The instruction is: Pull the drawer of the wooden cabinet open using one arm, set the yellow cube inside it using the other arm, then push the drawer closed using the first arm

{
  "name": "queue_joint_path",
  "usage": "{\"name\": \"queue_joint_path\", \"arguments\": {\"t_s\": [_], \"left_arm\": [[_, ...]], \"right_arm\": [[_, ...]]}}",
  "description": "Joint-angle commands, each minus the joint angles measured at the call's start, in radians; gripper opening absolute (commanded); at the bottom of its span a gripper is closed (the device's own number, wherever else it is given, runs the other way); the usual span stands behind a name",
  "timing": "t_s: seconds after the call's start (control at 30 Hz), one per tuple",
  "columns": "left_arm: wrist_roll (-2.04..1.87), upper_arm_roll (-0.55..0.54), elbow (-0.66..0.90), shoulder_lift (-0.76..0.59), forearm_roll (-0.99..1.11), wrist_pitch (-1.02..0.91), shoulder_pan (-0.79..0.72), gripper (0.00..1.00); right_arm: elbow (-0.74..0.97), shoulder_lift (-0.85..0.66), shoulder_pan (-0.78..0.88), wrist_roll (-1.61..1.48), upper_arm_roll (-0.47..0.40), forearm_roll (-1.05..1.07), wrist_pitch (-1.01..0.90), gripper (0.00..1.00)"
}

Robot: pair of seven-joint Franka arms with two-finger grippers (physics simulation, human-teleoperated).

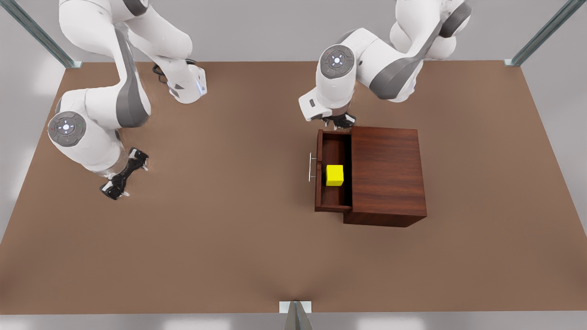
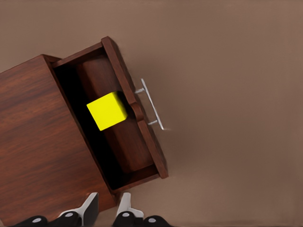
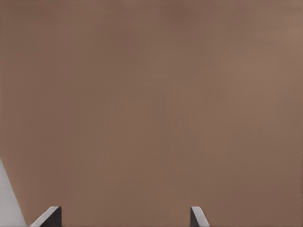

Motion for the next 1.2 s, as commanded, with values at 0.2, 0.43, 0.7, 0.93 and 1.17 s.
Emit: {"name": "queue_joint_path", "arguments": {"t_s": [0.2, 0.43, 0.7, 0.93, 1.17], "left_arm": [[-0.044, -0.065, 0.109, 0.200, 0.085, 0.149, -0.146, 0.00], [0.281, -0.071, 0.125, 0.280, 0.197, 0.198, -0.172, 0.00], [0.616, -0.071, 0.125, 0.376, 0.175, 0.310, -0.171, 0.00], [0.858, -0.027, 0.122, 0.442, 0.188, 0.330, -0.134, 0.00], [0.969, -0.030, 0.119, 0.485, 0.195, 0.324, -0.132, 0.00]], "right_arm": [[-0.008, -0.020, -0.114, -1.895, 0.006, 0.108, -0.099, 1.00], [0.024, -0.034, -0.135, -2.030, 0.015, 0.130, -0.209, 1.00], [0.029, -0.030, -0.114, -2.034, 0.021, 0.127, -0.171, 1.00], [0.029, -0.034, -0.109, -1.995, 0.035, 0.130, -0.179, 1.00], [0.029, -0.032, -0.111, -1.995, 0.032, 0.130, -0.179, 1.00]]}}
